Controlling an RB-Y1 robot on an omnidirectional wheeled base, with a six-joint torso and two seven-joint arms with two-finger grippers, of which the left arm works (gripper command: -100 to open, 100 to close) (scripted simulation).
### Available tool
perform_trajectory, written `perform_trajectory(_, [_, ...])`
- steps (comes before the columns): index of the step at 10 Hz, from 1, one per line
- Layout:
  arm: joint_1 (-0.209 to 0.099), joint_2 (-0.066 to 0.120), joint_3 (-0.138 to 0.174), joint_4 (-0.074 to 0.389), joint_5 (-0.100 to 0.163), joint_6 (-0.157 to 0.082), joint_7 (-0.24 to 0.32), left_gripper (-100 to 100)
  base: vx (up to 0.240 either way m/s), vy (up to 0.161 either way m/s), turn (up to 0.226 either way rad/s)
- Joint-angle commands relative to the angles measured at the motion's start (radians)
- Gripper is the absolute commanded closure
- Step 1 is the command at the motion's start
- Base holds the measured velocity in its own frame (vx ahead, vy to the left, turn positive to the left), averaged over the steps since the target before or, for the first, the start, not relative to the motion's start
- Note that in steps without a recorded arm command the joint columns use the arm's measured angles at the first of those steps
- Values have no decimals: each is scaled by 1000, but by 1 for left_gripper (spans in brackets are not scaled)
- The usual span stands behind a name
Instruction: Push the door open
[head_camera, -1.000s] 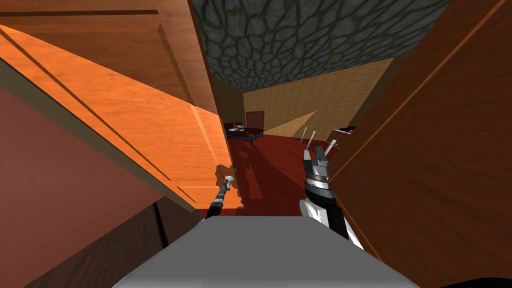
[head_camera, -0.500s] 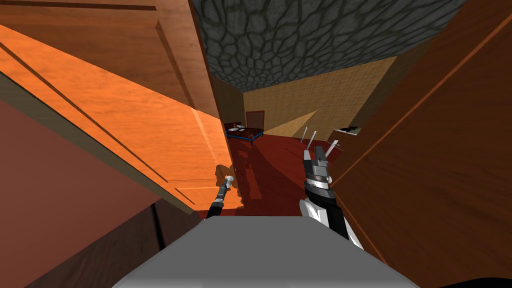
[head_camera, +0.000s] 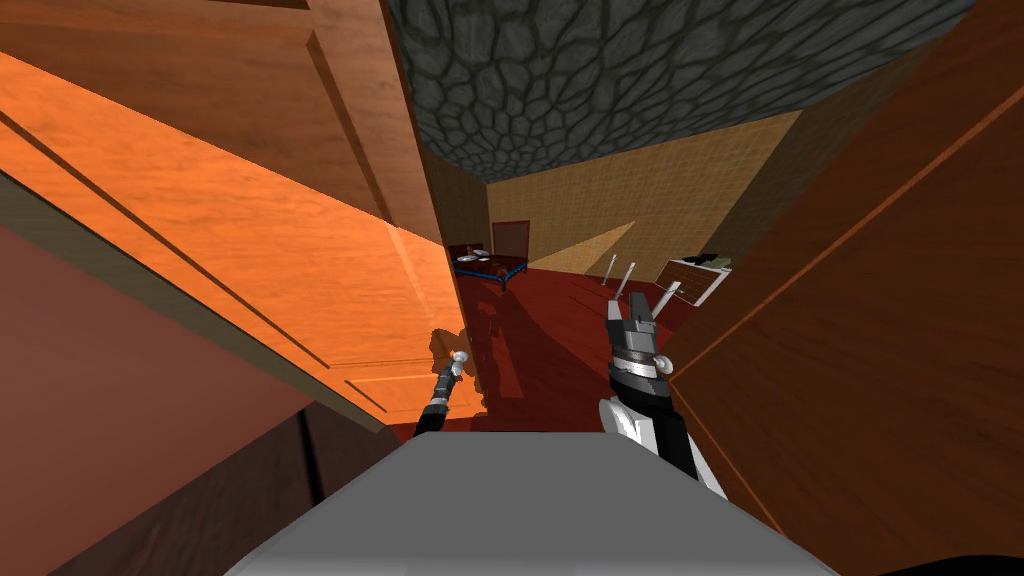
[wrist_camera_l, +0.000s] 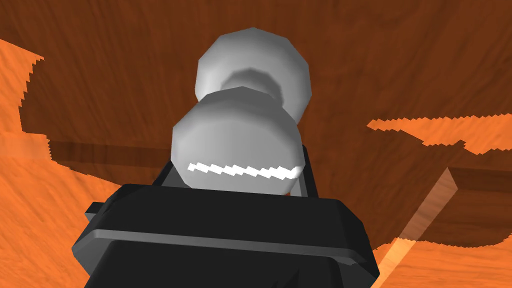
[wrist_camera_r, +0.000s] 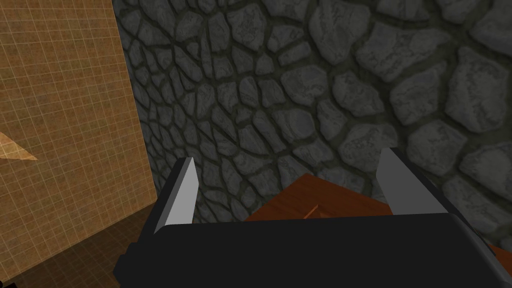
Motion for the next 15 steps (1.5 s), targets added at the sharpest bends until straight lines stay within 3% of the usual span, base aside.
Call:
perform_trajectory(1, [2, -8, 2, -13, 10, 3, 50, 100, 46, 8, 2])
perform_trajectory(2, [2, -8, 2, -13, 10, 3, 54, 100, 43, 1, 1])
perform_trajectory(8, [20, -34, 13, -46, 45, 19, 218, 100, 57, 2, 2])
perform_trajectory(9, [20, -34, 13, -46, 45, 19, 221, 100, 39, 1, 7])
perform_trajectory(13, [33, -53, 21, -71, 70, 31, 341, 100, 56, 1, 4])
perform_trajectory(15, [33, -53, 21, -71, 70, 31, 346, 100, 32, 3, -2])
